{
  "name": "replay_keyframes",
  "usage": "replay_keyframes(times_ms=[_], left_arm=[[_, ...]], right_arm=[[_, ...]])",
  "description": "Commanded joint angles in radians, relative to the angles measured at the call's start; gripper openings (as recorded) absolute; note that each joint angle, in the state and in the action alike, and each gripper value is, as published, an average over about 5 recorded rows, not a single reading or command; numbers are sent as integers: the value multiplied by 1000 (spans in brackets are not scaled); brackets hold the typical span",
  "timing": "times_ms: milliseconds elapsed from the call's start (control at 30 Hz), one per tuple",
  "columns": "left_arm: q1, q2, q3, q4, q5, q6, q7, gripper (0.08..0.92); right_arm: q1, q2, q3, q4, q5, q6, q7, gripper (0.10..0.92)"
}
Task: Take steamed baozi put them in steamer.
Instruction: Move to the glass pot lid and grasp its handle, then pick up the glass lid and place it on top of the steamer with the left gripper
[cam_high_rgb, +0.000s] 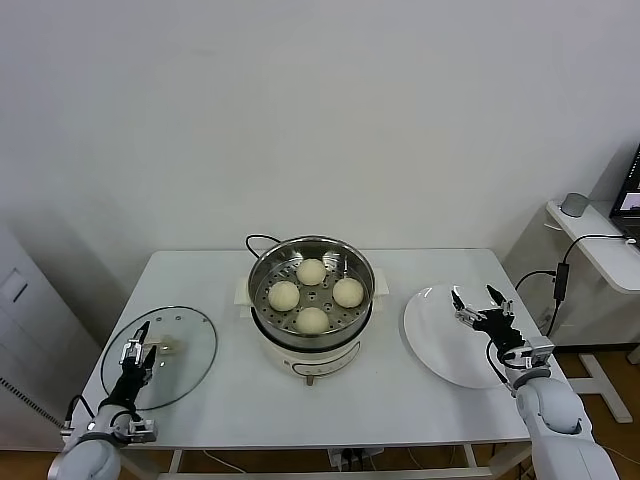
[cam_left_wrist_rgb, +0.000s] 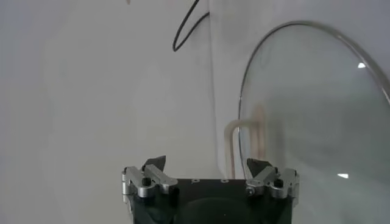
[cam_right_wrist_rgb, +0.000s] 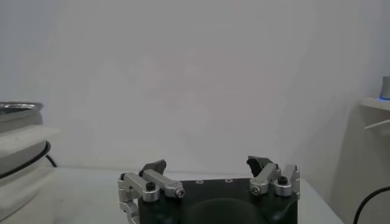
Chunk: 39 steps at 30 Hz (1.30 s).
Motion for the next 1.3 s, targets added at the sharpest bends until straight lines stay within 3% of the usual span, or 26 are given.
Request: replay_keyframes(times_ms=[33,167,600,900,1000,1300], left_arm=[[-63,-4,3,62,6,-3,-5,823],[-61,-7,5,66,3,-10,-7,765],[-56,-11,-1,78,-41,-62,-71,387],[-17,16,-17,-84,-85,-52,-68,136],[-1,35,-20,-165,-106,-13,-28,101],[-15,107,48,-356,-199,181,152,100]], right_arm=[[0,-1,2,-4,-1,1,-1,823],[2,0,4,-8,-1,1,-2,823],[22,2,-1,-16,-4,-5,1,823],[24,-4,0,-11,-2,-5,1,823],[26,-7,1,-9,1,-6,1,823],[34,-25,0,-8,12,-8,-1,823]])
